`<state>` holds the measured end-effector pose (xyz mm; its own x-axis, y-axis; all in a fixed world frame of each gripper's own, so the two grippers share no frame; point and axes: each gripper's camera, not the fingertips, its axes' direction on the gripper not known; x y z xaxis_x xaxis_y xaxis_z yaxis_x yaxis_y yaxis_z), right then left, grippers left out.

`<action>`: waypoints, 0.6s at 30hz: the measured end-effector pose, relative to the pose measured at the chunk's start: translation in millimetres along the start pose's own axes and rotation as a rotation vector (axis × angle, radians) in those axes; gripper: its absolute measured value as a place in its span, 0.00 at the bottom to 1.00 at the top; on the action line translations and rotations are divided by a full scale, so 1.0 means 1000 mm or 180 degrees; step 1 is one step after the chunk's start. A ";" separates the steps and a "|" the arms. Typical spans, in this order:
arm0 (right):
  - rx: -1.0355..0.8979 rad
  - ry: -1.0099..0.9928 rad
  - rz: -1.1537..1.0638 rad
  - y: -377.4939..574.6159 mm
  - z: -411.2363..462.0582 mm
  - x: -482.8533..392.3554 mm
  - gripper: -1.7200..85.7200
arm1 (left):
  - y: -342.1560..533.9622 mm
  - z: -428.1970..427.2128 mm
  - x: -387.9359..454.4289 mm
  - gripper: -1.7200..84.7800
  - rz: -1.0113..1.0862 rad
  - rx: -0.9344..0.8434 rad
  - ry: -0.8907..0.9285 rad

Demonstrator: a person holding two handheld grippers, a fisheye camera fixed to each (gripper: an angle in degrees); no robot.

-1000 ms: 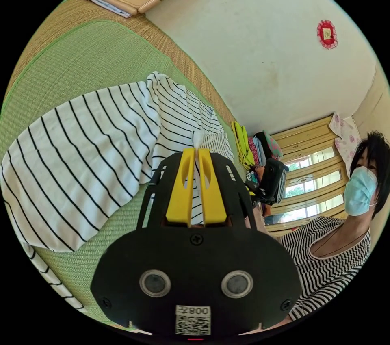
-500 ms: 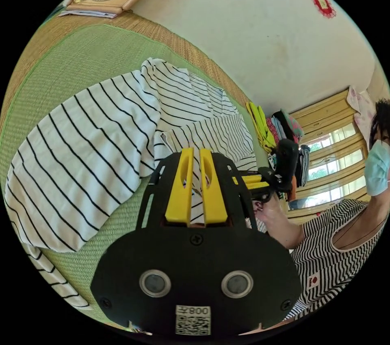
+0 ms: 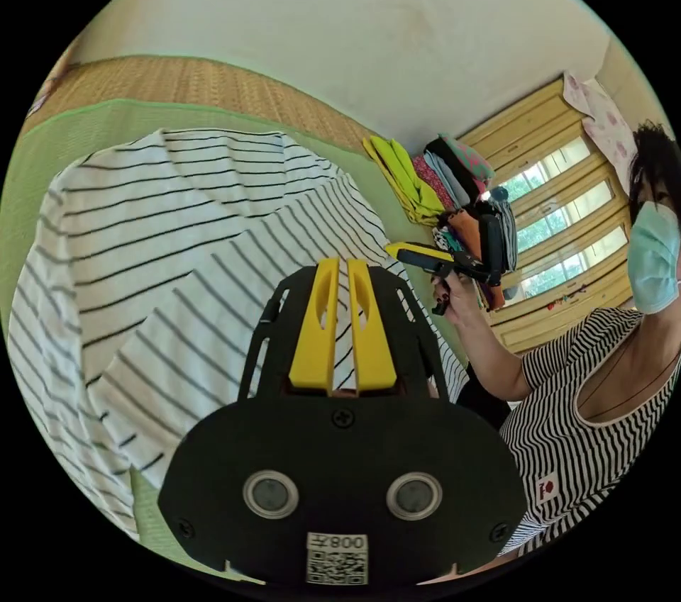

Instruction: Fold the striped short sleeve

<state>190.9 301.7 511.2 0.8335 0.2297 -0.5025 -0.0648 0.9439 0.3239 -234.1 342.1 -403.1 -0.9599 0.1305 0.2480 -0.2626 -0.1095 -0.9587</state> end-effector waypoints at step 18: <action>0.0288 0.0118 -0.0435 0.040 -0.038 -0.017 0.09 | -0.145 0.181 0.056 0.11 0.0708 -0.0538 -0.0895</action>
<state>153.6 344.6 502.2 0.8102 0.1110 -0.5756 0.0987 0.9420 0.3207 -267.8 186.5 -225.1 -0.9871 -0.1556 0.0378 -0.0480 0.0621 -0.9969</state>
